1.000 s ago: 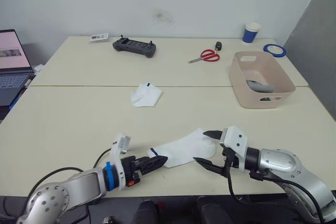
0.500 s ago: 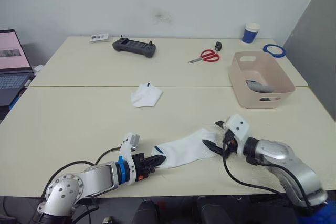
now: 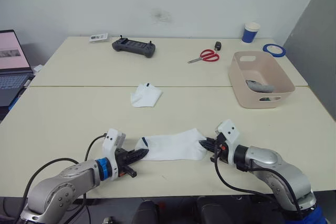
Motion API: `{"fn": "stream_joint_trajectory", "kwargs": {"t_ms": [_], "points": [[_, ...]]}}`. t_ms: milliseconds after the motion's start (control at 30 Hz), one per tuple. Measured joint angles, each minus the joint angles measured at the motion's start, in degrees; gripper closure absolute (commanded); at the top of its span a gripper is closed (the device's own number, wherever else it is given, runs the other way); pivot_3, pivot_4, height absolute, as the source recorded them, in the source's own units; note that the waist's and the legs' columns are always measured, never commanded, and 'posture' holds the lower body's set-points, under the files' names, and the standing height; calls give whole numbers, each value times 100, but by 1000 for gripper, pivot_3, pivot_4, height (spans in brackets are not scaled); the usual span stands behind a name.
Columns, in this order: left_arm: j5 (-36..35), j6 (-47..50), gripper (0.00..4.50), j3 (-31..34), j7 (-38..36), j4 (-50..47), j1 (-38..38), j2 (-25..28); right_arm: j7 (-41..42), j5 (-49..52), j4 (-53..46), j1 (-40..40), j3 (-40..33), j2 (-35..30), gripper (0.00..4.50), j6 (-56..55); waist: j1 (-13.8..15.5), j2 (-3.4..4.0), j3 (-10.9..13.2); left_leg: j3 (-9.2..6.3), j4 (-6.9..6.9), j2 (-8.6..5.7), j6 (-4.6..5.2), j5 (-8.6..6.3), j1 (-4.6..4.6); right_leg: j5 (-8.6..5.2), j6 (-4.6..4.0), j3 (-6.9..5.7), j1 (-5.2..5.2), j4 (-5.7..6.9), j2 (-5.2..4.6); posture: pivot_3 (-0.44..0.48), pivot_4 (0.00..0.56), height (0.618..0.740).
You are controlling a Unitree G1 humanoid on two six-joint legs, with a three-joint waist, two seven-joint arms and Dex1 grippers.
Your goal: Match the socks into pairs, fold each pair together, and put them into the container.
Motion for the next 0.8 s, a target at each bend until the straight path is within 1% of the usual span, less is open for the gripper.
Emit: {"fn": "stream_joint_trajectory", "kwargs": {"t_ms": [67, 167, 333, 467, 600, 633, 667, 733, 800], "points": [[162, -33, 4500, 0, -86, 102, -92, -205, -111, -65, -99, 138, -14, 19, 4477, -120, 3, 0, 0, 1, 1, -2, 0, 0, -1, 1, 4, 0, 1, -1, -2, 0, 150, 740], [136, 164, 4500, 37, -98, 155, -182, -326, -182, -48, -305, 437, -16, 8, 4477, -126, 25, -6, -4, -8, 0, 0, 0, 0, -2, 1, 4, -7, 2, 0, -2, 0, 150, 740], [-143, 855, 4500, 331, -349, -156, 74, 54, -202, 103, -760, 858, -72, -131, 4477, 128, -50, -4, -6, -2, -3, 5, 1, -1, 2, 3, 10, -2, 0, 1, 0, 0, 150, 740], [-381, 1268, 4500, 527, -429, -325, 218, 100, -236, 258, -918, 878, -197, -142, 4477, 356, -72, -4, -6, -9, -4, 6, 1, -1, 2, 2, 10, -8, -1, 1, 1, 0, 150, 740], [-295, 1367, 4500, 536, -444, -359, 212, 97, -285, 379, -915, 753, -258, -144, 4477, 556, -73, -4, -6, -8, -3, 4, 1, -1, 2, -3, 1, -4, 1, 1, 1, 0, 150, 740], [-261, 1367, 4500, 534, -440, -373, 212, 78, -327, 371, -895, 694, -248, -148, 4015, 593, -73, -4, -6, -6, -3, 3, 1, -1, 2, -3, 1, -2, 0, 0, 0, 0, 150, 740], [-228, 1367, 4500, 544, -419, -396, 212, 16, -358, 360, -870, 655, -243, -150, 3824, 595, -73, -4, -6, -5, -3, 1, 1, -1, 2, -3, 1, -2, 1, -1, -1, 0, 150, 740], [-189, 1368, 4500, 547, -330, -452, 216, -103, -420, 316, -831, 646, -232, -163, 3165, 604, -66, -4, -6, -5, -3, 1, 1, -1, 1, -3, 1, -2, 1, -2, -2, 0, 150, 740], [-151, 1357, 4040, 547, -293, -472, 226, -179, -460, 302, -784, 637, -214, -174, 2526, 615, -37, -5, -7, -6, -2, 1, 1, -1, 1, -3, 1, -4, 1, -2, -3, 0, 150, 740]]}}
